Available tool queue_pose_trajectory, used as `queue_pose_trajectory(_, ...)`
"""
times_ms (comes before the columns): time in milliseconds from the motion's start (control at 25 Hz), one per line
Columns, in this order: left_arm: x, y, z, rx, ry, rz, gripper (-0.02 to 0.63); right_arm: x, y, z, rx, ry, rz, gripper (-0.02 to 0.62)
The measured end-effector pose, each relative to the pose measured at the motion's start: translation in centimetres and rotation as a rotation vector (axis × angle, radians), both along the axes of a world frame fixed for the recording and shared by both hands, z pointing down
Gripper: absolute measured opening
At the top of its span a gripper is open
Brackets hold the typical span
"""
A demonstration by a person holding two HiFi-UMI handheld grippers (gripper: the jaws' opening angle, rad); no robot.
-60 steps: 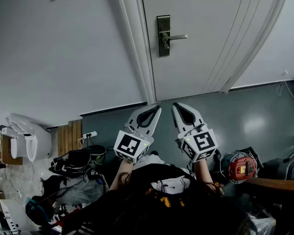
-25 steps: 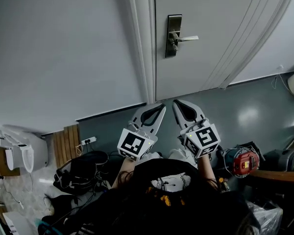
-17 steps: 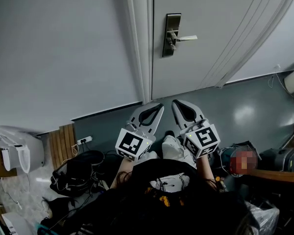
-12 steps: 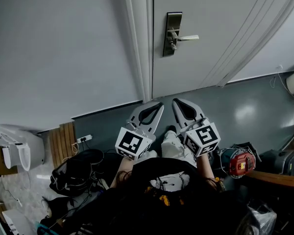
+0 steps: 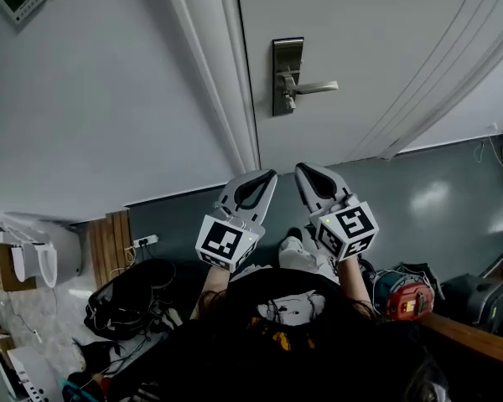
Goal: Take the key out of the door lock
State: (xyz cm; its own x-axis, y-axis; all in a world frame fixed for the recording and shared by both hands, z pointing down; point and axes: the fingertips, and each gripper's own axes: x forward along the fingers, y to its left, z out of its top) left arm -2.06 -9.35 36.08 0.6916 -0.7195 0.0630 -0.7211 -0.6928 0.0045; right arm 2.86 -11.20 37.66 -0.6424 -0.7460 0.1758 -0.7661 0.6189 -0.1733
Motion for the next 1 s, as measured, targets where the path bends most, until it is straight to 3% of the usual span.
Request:
queue_pose_trajectory(520, 4.7, -7.6, 0.6, -0.027, -0.050, -0.073, 0.006, 4.7, -8.2, 1.1, -0.052, -0.072, -0.069, 0.003)
queue_pose_trajectory(1000, 5.5, -9.9, 1.8, -0.064, -0.103, -0.142, 0.008, 5.6, -11.5, 3.5, -0.136, -0.157, -0.123, 0.005)
